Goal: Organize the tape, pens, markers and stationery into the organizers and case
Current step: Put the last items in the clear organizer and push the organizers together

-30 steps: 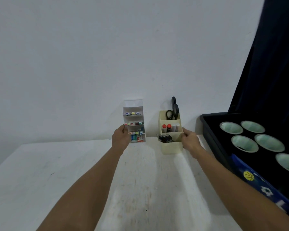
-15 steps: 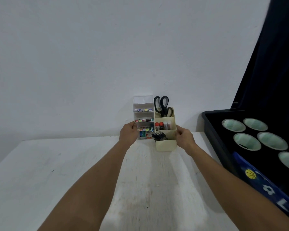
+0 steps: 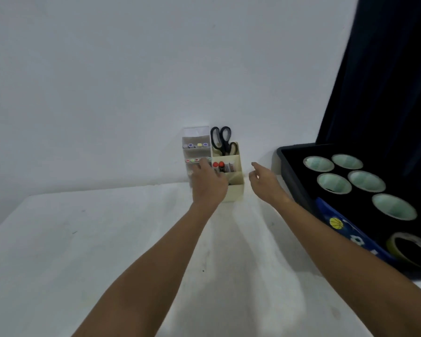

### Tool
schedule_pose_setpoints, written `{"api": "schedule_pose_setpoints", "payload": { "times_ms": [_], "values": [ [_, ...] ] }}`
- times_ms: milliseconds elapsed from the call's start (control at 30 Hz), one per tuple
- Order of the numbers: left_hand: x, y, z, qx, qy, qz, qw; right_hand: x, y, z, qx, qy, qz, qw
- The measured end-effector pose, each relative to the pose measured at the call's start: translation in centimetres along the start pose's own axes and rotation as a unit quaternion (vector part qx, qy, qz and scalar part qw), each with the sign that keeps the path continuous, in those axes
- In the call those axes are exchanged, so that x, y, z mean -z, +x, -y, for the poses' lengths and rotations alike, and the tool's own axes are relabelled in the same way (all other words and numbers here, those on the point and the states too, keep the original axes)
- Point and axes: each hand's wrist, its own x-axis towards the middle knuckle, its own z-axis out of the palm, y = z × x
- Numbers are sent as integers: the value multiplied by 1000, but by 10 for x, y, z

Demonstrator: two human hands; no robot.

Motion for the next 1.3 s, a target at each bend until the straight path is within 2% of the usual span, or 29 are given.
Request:
{"api": "schedule_pose_setpoints", "payload": {
  "times_ms": [133, 267, 433, 533, 600, 700, 967, 1300],
  "values": [
    [-47, -42, -50, -50, -25, 88, 995, 62, -36, -20, 37, -26, -85, 995],
    [-85, -85, -88, -73, -30, 147, 986, 131, -74, -61, 12, -81, -147, 986],
    [-124, -134, -110, -42, -3, 218, 975, 203, -124, -130, -61, -186, -191, 962],
    [-138, -152, -111, -11, 15, 235, 972, 228, -146, -167, -124, -294, -194, 928],
    [-145, -157, -108, 1, 11, 245, 970, 235, -154, -179, -182, -339, -186, 904],
    [-149, -155, -106, -7, 16, 236, 972, 235, -154, -183, -220, -347, -161, 897],
    [-133, -148, -99, -6, 35, 241, 970, 222, -152, -181, -213, -363, -165, 892],
    [-101, -130, -55, -18, 37, 226, 973, 176, -155, -155, -180, -367, -193, 892]
  ]
}}
